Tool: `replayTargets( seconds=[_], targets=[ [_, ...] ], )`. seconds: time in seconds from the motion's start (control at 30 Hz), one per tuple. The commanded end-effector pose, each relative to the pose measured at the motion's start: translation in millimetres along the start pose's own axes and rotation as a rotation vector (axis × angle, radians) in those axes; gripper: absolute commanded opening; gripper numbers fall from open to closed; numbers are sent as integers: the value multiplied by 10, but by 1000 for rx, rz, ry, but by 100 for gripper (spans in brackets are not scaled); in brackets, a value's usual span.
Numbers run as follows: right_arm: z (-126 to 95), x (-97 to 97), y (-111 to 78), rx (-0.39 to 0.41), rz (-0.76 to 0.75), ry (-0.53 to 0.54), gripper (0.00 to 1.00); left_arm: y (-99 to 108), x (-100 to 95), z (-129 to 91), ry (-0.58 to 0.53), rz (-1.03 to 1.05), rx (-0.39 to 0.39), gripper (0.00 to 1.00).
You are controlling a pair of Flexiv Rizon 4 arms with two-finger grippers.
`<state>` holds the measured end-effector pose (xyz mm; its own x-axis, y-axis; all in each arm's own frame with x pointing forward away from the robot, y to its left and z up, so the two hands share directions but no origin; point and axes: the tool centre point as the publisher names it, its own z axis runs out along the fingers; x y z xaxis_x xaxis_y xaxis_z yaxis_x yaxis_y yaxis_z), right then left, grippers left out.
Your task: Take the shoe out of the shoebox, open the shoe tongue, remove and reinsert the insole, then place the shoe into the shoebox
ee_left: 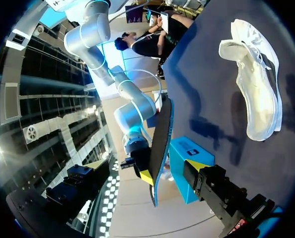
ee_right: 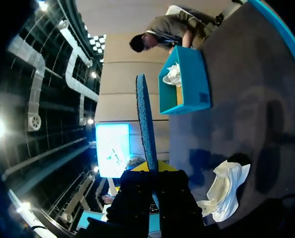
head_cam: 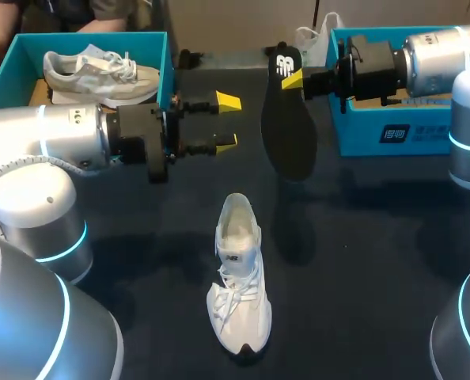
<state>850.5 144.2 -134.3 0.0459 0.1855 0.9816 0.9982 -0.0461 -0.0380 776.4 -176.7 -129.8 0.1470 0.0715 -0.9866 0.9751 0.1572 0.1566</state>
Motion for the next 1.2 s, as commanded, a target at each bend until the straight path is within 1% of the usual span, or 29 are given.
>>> replayTargets(
  seconds=[0.03,0.23,0.3,0.37,0.43,0.5,0.63,0.67,0.73,0.77,0.8,0.87,0.9,0.93,1.03,1.13,1.2],
  targets=[
    [35,-38,81,0,35,-2,0,102,98,144,3,5,-17,100],
    [35,-38,81,0,35,-2,0,296,228,268,2,-40,-36,100],
    [35,-38,81,0,35,-2,0,345,242,318,0,-63,-33,100],
    [35,-38,81,0,35,-2,0,331,230,358,4,-67,-29,100],
    [35,-38,81,0,35,-2,0,375,237,416,12,-57,-26,100],
    [35,-38,81,0,35,-2,0,324,215,454,17,-51,-27,100],
    [35,-38,81,0,35,-2,0,336,210,535,8,-58,-20,100],
    [35,-38,81,0,35,-2,0,347,211,569,6,-62,-18,88],
    [35,-38,81,0,35,-2,0,342,211,604,3,-66,-6,84],
    [35,-38,81,0,35,-2,0,338,214,624,3,-67,-5,78],
    [35,-38,81,0,35,-2,0,338,222,642,6,-66,-1,77],
    [35,-38,81,0,35,-2,0,325,235,674,7,-66,3,62],
    [35,-38,81,0,35,-2,0,318,240,690,8,-66,5,59],
    [35,-38,81,0,35,-2,0,318,241,709,8,-68,10,62],
    [35,-38,81,0,35,-2,0,308,220,763,5,-67,17,63],
    [35,-38,81,0,35,-2,0,315,193,801,2,-64,20,56],
    [35,-38,81,0,35,-2,0,302,168,801,-6,-62,22,48]
  ],
)
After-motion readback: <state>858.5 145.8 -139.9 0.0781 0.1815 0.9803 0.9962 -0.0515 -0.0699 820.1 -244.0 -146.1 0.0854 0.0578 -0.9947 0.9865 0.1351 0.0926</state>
